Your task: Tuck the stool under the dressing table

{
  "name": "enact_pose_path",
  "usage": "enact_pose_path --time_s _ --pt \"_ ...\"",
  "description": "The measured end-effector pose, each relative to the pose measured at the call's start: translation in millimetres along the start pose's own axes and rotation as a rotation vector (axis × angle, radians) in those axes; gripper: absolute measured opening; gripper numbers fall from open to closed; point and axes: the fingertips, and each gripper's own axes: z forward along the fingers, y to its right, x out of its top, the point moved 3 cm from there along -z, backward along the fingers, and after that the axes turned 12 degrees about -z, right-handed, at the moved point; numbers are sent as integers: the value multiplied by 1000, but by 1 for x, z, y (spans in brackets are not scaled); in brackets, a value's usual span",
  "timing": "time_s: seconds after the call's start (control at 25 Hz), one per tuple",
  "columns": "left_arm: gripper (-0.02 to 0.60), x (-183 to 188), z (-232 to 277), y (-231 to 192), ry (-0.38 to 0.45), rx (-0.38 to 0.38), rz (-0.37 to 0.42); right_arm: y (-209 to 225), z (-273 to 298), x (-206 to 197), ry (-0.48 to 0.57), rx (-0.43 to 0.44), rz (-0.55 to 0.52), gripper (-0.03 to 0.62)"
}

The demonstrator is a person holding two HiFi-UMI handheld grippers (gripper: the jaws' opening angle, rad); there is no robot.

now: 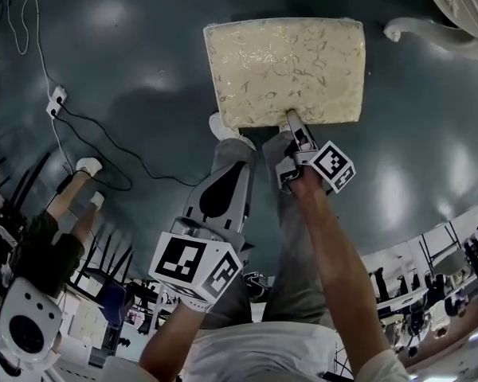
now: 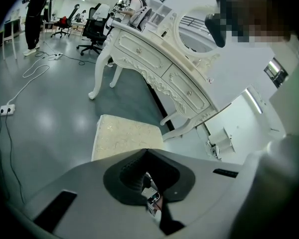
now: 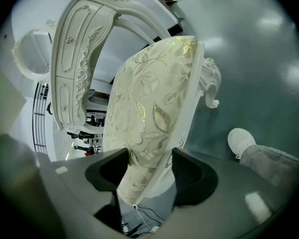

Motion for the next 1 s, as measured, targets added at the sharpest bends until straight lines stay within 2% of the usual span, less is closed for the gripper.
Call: enact_pose_path --time_s 0.56,1.0 --pt "6 -21 -12 -7 60 9 -40 0 1 3 18 1 3 290" --pt "6 15 2 -1 83 8 -41 -48 66 57 39 63 -39 287"
